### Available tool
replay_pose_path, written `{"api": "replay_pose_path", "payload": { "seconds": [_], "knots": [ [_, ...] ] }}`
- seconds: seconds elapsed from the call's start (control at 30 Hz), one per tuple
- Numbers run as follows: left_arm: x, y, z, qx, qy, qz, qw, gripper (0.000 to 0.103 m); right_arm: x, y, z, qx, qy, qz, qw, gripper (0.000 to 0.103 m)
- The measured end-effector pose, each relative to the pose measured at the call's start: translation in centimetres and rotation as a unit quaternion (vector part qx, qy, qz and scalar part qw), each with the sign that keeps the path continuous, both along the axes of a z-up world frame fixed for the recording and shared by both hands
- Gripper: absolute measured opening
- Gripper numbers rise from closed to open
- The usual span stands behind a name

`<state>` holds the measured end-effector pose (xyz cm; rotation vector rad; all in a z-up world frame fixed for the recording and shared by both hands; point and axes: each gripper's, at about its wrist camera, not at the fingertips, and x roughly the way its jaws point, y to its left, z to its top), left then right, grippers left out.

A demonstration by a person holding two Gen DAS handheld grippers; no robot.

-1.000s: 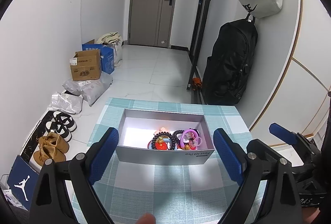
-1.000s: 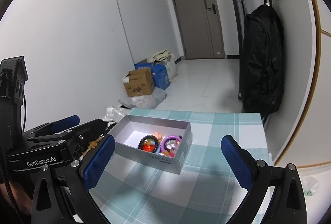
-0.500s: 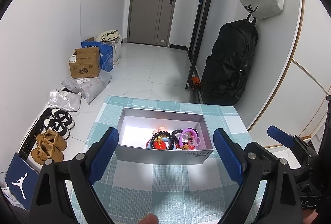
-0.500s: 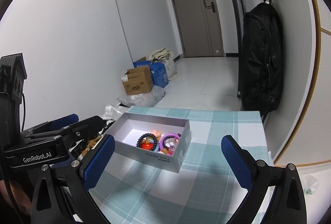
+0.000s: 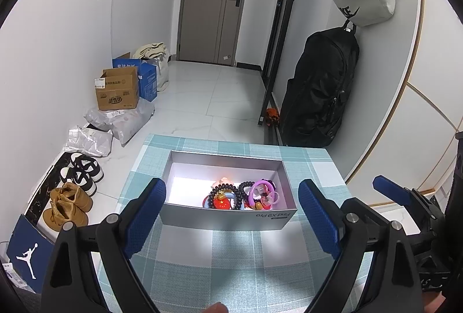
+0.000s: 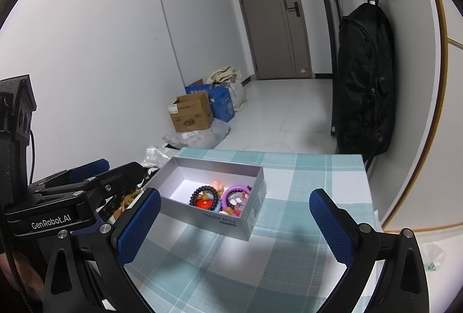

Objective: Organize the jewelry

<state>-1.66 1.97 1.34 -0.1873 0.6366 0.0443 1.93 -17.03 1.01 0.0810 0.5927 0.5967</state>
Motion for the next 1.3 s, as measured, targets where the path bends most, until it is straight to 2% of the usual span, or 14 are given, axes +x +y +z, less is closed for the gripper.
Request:
{"api": "replay_pose_path", "payload": {
  "seconds": [1.3],
  "knots": [
    [0.33,0.29,-0.57,-0.011,0.013,-0.001,0.9999,0.09,0.46,0.33,-0.59,-0.005,0.012,0.001,1.0,0.103]
  ]
}}
